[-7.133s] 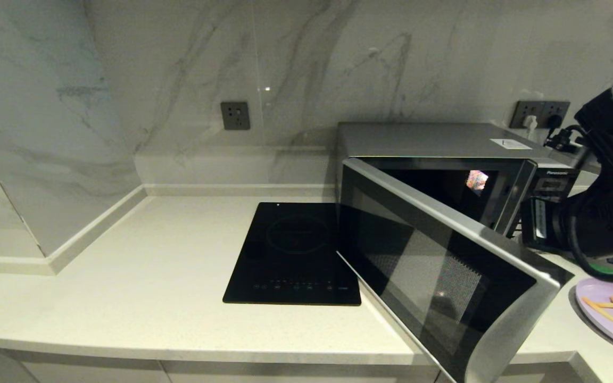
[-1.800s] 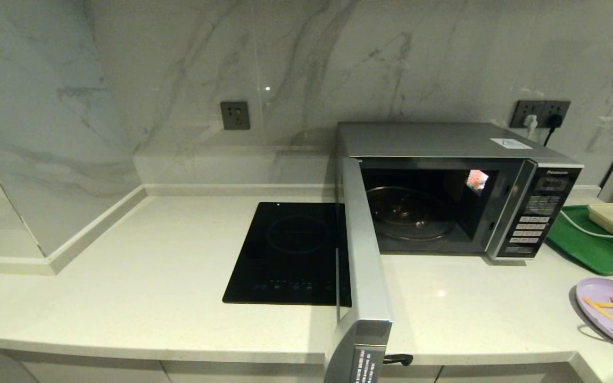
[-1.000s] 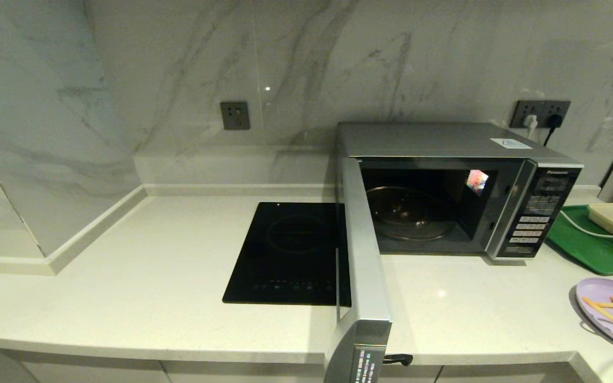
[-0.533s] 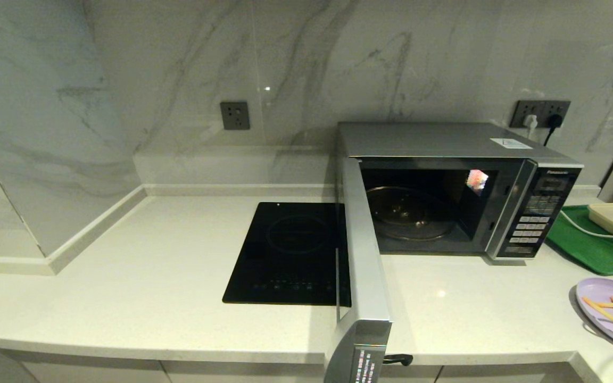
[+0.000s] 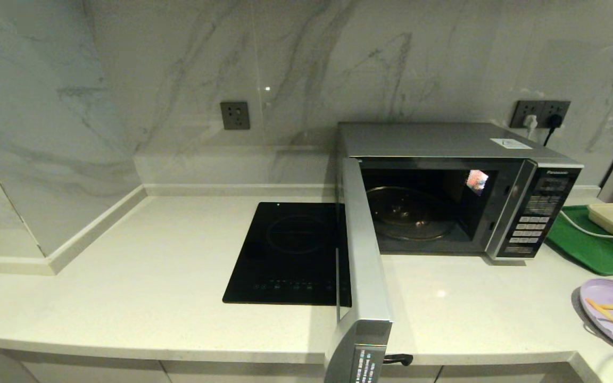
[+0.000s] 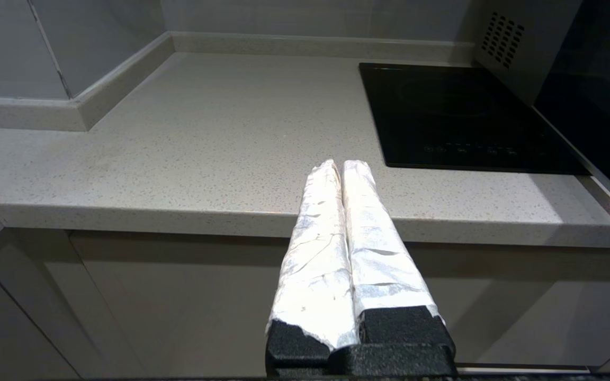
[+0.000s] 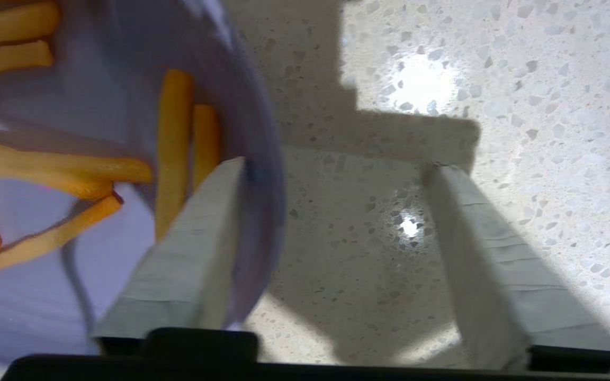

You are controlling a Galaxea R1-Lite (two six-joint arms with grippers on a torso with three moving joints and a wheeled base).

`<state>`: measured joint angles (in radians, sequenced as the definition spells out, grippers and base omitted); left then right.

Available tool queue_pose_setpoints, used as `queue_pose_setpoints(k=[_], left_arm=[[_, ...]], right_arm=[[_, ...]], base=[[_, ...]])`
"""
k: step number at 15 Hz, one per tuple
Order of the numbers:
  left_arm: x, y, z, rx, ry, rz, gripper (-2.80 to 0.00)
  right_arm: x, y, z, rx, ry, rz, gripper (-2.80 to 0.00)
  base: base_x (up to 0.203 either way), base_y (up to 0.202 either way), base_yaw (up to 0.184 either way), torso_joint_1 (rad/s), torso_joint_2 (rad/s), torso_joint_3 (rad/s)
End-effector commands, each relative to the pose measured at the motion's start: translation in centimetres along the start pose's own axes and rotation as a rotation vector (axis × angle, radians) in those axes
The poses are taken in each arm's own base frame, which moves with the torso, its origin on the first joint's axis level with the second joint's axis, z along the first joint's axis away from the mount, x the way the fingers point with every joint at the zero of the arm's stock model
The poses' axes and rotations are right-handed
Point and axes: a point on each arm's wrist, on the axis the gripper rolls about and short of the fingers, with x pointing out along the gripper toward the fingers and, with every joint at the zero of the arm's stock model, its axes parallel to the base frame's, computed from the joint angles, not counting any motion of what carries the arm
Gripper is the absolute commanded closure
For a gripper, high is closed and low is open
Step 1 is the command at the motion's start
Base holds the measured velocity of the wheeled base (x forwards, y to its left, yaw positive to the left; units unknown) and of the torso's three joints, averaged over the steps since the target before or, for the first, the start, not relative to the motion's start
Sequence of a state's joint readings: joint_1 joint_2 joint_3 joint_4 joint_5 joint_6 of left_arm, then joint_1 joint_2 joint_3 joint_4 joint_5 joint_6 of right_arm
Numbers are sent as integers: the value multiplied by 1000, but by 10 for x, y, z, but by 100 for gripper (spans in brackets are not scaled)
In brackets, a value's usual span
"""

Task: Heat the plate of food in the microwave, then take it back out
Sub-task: Open the microwave oven

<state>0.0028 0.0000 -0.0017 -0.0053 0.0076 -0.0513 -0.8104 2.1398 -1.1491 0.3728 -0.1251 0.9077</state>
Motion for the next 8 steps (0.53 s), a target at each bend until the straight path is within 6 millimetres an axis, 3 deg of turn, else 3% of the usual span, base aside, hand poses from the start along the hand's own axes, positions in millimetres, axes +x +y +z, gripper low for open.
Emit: queue_pose_setpoints(k=[1,8], left_arm=[[0,0,0,-2,-1,0,0],[0,0,0,-1,-1,0,0]], right_arm=[[3,-1,-2,3,10,-14,0],[6,-3,-2,5,-3,-13,0]], base=[[0,0,0,0,0,0],[0,0,0,0,0,0]])
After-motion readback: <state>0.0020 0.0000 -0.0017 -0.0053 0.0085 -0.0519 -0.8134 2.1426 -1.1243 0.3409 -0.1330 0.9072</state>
